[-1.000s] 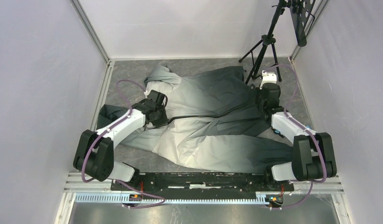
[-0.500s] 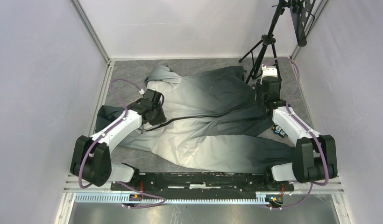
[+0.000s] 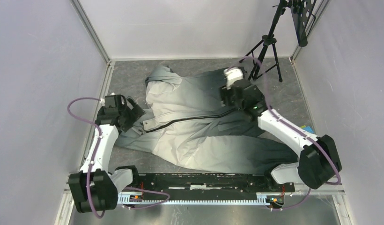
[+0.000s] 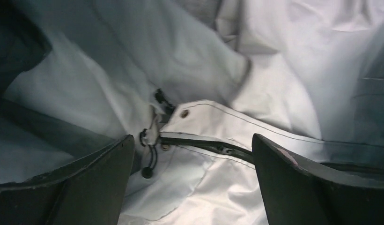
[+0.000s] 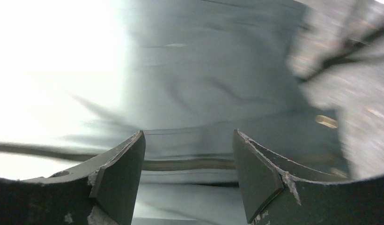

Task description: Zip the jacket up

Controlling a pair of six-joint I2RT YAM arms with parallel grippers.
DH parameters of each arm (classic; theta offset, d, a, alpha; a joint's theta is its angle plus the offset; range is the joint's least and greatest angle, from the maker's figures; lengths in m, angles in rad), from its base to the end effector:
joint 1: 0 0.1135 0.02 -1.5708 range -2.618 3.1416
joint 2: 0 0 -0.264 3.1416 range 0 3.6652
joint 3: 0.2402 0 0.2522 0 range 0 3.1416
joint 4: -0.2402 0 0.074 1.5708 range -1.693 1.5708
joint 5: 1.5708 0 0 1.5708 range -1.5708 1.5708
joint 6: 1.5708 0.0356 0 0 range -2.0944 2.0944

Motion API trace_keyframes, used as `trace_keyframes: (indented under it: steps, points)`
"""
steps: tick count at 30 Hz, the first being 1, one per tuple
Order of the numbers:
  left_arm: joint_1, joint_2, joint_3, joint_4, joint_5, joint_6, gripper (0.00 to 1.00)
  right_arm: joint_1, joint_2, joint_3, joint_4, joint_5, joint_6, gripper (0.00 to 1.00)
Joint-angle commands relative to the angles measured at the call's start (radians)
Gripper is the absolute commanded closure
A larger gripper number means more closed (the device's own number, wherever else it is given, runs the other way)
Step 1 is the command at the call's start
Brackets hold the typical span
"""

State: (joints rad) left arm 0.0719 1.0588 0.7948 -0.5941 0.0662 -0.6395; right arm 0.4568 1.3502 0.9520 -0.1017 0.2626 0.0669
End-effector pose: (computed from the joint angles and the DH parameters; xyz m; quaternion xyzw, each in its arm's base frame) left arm 0.2140 0.0131 0.2548 -0.3154 0.8821 -0.1274 0.3260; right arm 0.2791 0.1269 0.2795 -0.0996 0.8494 0.0222 0.5177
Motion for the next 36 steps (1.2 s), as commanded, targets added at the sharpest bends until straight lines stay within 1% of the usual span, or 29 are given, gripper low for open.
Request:
trace_keyframes:
  steps: [1,4,5,6,7,10,11,13,15,18,20,24,26,30,33,36]
  points:
    - [0.047,0.075,-0.067,0.086,0.097,-0.048,0.0,0.26,0.033,0.017,0.204,-0.17,0.046,0.25]
    - [0.046,0.144,-0.073,0.12,0.108,-0.028,0.0,0.42,0.137,0.065,0.298,-0.241,0.006,0.26]
    - [0.046,0.157,-0.076,0.134,0.11,-0.019,0.0,0.465,0.179,0.09,0.311,-0.247,-0.02,0.27]
    - [0.046,0.175,-0.078,0.141,0.103,-0.009,0.01,0.493,0.211,0.104,0.331,-0.257,-0.041,0.28]
    - [0.046,0.188,-0.082,0.143,0.094,-0.005,0.02,0.515,0.249,0.114,0.36,-0.301,-0.058,0.3]
    - [0.048,0.23,-0.089,0.151,0.12,0.021,0.1,0.548,0.358,0.156,0.403,-0.348,-0.109,0.37]
    - [0.049,0.24,-0.092,0.159,0.126,0.024,0.16,0.562,0.388,0.175,0.4,-0.354,-0.135,0.39]
    - [0.055,0.254,-0.096,0.165,0.128,0.03,0.28,0.594,0.451,0.231,0.374,-0.314,-0.2,0.4]
    - [0.061,0.261,-0.103,0.181,0.14,0.029,0.37,0.621,0.515,0.305,0.338,-0.282,-0.243,0.41]
    - [0.068,0.271,-0.122,0.208,0.142,0.032,0.42,0.649,0.62,0.413,0.279,-0.214,-0.276,0.41]
    - [0.074,0.285,-0.134,0.224,0.153,0.035,0.47,0.662,0.686,0.49,0.245,-0.174,-0.29,0.41]
    - [0.094,0.307,-0.144,0.228,0.175,0.047,0.56,0.684,0.769,0.575,0.208,-0.124,-0.309,0.4]
    - [0.103,0.308,-0.144,0.231,0.177,0.055,0.62,0.692,0.789,0.594,0.198,-0.105,-0.311,0.4]
    - [0.112,0.311,-0.144,0.232,0.179,0.056,0.69,0.704,0.792,0.57,0.206,-0.07,-0.302,0.4]
    - [0.114,0.315,-0.146,0.235,0.194,0.057,0.72,0.709,0.789,0.549,0.207,-0.009,-0.283,0.4]
    - [0.115,0.313,-0.148,0.243,0.203,0.057,0.74,0.709,0.791,0.529,0.225,0.021,-0.272,0.42]
